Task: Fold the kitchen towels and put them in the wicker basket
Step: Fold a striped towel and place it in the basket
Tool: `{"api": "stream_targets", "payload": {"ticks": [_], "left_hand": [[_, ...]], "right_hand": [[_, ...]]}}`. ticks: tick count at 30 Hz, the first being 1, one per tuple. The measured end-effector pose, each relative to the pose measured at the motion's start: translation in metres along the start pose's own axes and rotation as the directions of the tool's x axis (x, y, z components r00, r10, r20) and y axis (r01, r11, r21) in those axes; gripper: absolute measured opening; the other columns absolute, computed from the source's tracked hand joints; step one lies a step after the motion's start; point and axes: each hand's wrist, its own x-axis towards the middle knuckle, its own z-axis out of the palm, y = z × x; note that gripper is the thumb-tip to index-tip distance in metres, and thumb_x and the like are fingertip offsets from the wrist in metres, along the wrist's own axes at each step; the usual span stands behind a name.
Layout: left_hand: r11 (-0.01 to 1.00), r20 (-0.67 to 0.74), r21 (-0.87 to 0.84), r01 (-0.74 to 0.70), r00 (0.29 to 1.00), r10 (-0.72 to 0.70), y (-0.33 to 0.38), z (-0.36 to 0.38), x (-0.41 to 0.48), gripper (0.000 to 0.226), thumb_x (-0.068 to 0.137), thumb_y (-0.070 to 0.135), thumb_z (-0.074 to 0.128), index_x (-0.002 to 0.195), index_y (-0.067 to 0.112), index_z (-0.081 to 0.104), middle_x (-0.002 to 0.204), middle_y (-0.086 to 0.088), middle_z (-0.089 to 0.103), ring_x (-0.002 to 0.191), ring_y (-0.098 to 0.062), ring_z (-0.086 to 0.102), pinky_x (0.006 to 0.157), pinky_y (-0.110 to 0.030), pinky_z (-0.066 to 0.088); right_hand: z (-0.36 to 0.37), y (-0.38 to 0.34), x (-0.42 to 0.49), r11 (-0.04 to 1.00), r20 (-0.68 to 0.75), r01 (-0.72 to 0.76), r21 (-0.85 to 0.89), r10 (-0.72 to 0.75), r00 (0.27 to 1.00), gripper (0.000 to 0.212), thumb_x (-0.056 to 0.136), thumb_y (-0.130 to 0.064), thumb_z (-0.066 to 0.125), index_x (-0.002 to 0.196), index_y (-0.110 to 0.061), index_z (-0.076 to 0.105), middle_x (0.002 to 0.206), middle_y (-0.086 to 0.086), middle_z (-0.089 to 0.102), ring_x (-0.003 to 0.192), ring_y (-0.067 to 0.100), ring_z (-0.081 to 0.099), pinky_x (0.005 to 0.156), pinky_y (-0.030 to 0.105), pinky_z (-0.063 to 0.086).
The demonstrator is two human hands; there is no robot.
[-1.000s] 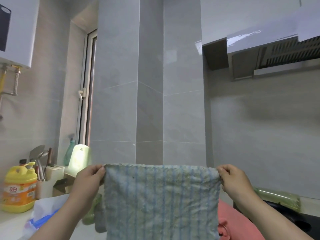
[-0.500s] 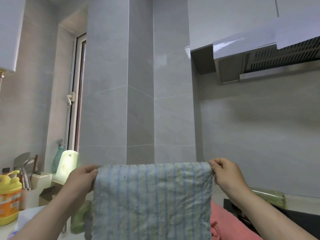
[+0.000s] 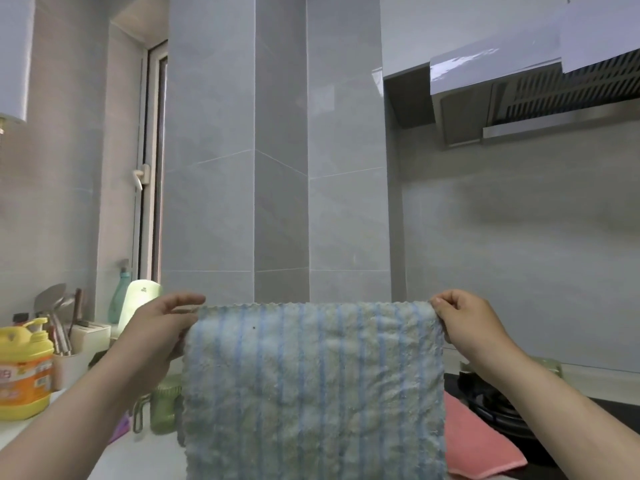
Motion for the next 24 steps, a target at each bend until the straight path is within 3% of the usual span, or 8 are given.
{"api": "stream_targets", "payload": {"ticks": [5, 8, 11, 14, 17, 19, 21, 24], "left_hand": [[0.984, -0.101, 0.129, 0.121, 0.989, -0.109, -0.036, 0.011, 0.023, 0.026, 0.088, -0.014, 0.047, 0.100, 0.001, 0.064, 0.064, -0.009, 0.048, 0.050, -0.019, 0.033, 0.037, -0.016, 0.025], [0.965, -0.150, 0.068, 0.252, 0.959, -0.239, -0.072, 0.031, 0.031, 0.024, 0.092, -0.013, 0.039, 0.092, 0.001, 0.059, 0.069, -0.017, 0.054, 0.047, -0.023, 0.047, 0.032, -0.017, 0.038], [0.931, -0.190, -0.042, 0.361, 0.912, -0.363, -0.121, 0.053, 0.035, 0.025, 0.096, -0.011, 0.032, 0.088, 0.004, 0.051, 0.075, -0.021, 0.057, 0.057, -0.028, 0.058, 0.043, -0.029, 0.050], [0.936, -0.171, -0.033, 0.352, 0.920, -0.352, -0.179, 0.066, 0.038, 0.024, 0.089, -0.019, 0.037, 0.086, 0.000, 0.052, 0.072, -0.016, 0.052, 0.055, -0.023, 0.053, 0.045, -0.026, 0.045], [0.940, -0.173, 0.088, 0.331, 0.934, -0.312, -0.228, 0.072, 0.034, 0.021, 0.081, -0.021, 0.051, 0.080, 0.000, 0.057, 0.070, -0.016, 0.059, 0.063, -0.026, 0.056, 0.060, -0.033, 0.047], [0.933, -0.162, 0.229, 0.276, 0.956, -0.243, -0.249, 0.075, 0.029, 0.019, 0.080, -0.013, 0.058, 0.079, 0.006, 0.061, 0.077, -0.015, 0.067, 0.073, -0.031, 0.063, 0.067, -0.035, 0.049], [0.911, -0.137, 0.345, 0.228, 0.972, -0.192, -0.260, 0.075, 0.025, 0.018, 0.081, -0.004, 0.061, 0.081, 0.014, 0.064, 0.081, -0.010, 0.069, 0.074, -0.030, 0.065, 0.066, -0.036, 0.052], [0.900, -0.098, 0.409, 0.148, 0.988, -0.118, -0.263, 0.070, 0.022, 0.023, 0.081, -0.001, 0.065, 0.084, 0.022, 0.066, 0.080, -0.004, 0.069, 0.072, -0.028, 0.066, 0.064, -0.039, 0.055]], "right_hand": [[0.024, 0.032, 0.006, 0.988, 0.050, -0.122, -0.094, 0.127, 0.991, 0.031, 0.096, -0.010, 0.049, 0.066, -0.003, 0.055, 0.058, 0.002, 0.048, 0.049, 0.016, 0.036, 0.050, 0.023, 0.030], [0.051, 0.072, 0.010, 0.963, 0.071, -0.257, -0.080, 0.262, 0.962, 0.037, 0.094, -0.002, 0.046, 0.058, -0.011, 0.043, 0.053, 0.008, 0.042, 0.038, 0.017, 0.037, 0.040, 0.020, 0.032], [0.083, 0.119, 0.009, 0.887, 0.082, -0.456, 0.078, 0.450, 0.889, 0.036, 0.097, 0.002, 0.038, 0.064, -0.012, 0.040, 0.065, 0.012, 0.042, 0.046, 0.022, 0.052, 0.041, 0.026, 0.045], [0.110, 0.169, 0.001, 0.841, 0.123, -0.524, 0.134, 0.511, 0.851, 0.029, 0.096, 0.004, 0.036, 0.072, -0.012, 0.042, 0.073, 0.014, 0.044, 0.060, 0.031, 0.065, 0.051, 0.033, 0.053], [0.131, 0.210, -0.013, 0.813, 0.147, -0.560, 0.159, 0.541, 0.828, 0.028, 0.097, -0.001, 0.039, 0.072, -0.011, 0.042, 0.075, 0.016, 0.052, 0.072, 0.038, 0.071, 0.062, 0.042, 0.057], [0.142, 0.231, -0.019, 0.802, 0.147, -0.573, 0.168, 0.555, 0.819, 0.029, 0.099, -0.002, 0.039, 0.072, -0.010, 0.043, 0.074, 0.013, 0.046, 0.064, 0.028, 0.059, 0.057, 0.039, 0.051], [0.146, 0.245, -0.022, 0.797, 0.153, -0.576, 0.182, 0.556, 0.817, 0.025, 0.100, -0.002, 0.040, 0.078, -0.010, 0.047, 0.078, 0.012, 0.041, 0.069, 0.024, 0.046, 0.053, 0.030, 0.042], [0.143, 0.248, -0.023, 0.806, 0.190, -0.553, 0.212, 0.521, 0.832, 0.020, 0.099, -0.002, 0.039, 0.084, -0.011, 0.048, 0.088, 0.011, 0.042, 0.076, 0.026, 0.041, 0.054, 0.028, 0.039]]}}
